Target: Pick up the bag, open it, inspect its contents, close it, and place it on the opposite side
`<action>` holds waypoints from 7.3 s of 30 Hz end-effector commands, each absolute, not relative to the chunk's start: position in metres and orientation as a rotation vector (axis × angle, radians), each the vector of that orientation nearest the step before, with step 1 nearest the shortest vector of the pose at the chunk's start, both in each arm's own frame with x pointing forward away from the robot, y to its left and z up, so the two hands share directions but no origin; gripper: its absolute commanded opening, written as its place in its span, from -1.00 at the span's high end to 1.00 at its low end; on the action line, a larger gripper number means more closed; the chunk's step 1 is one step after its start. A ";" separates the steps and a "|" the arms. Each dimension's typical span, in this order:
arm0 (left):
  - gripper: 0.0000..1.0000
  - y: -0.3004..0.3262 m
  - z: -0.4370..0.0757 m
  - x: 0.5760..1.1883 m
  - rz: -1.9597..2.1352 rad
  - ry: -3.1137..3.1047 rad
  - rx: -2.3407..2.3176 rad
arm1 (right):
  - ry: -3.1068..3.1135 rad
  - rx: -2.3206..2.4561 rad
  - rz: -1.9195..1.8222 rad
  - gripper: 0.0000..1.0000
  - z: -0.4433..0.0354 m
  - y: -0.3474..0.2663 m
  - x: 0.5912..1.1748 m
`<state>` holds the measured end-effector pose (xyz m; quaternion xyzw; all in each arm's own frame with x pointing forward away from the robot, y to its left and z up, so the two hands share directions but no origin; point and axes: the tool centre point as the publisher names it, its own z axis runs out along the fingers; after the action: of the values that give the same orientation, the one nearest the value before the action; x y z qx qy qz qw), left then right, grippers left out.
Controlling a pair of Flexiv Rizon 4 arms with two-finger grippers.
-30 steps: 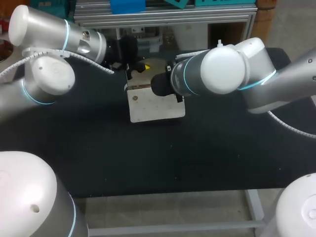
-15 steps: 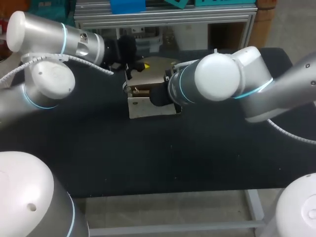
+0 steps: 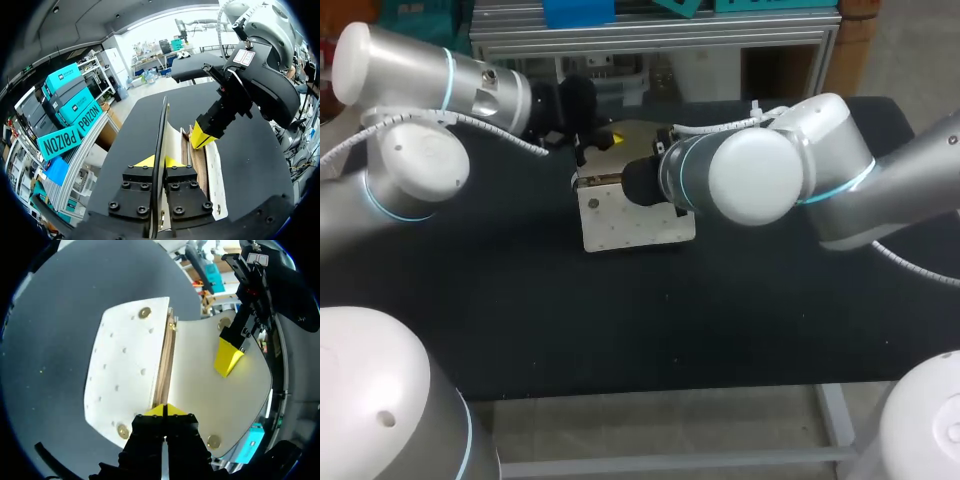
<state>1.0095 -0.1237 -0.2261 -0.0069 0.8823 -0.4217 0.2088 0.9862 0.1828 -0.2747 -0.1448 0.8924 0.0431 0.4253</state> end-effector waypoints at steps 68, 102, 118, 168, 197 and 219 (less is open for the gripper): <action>1.00 -0.112 -0.223 0.999 -1.229 2.377 0.101 | 2.706 -0.359 0.148 -1.00 -0.341 0.186 1.018; 1.00 -0.113 -0.223 1.000 -1.223 2.380 0.092 | 2.546 -0.391 0.167 1.00 -0.304 0.190 0.993; 1.00 -0.124 -0.214 0.975 -1.215 2.499 0.075 | 2.330 -0.377 0.163 1.00 -0.254 0.186 0.927; 1.00 -0.128 -0.359 1.030 -1.182 2.678 -0.075 | 2.192 -0.273 0.056 0.13 -0.354 0.168 0.883; 1.00 -0.130 -0.374 1.035 -1.190 2.727 -0.022 | 2.199 -0.193 0.063 1.00 -0.378 0.156 0.910; 0.94 -0.122 -0.380 0.980 -1.177 2.415 0.268 | 2.197 -0.161 0.077 1.00 -0.378 0.154 0.910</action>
<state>0.9949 -0.1264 -0.3706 0.1090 0.8813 -0.4189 0.1897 0.9102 0.1576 -0.3743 -0.0648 0.9193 0.0208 0.3876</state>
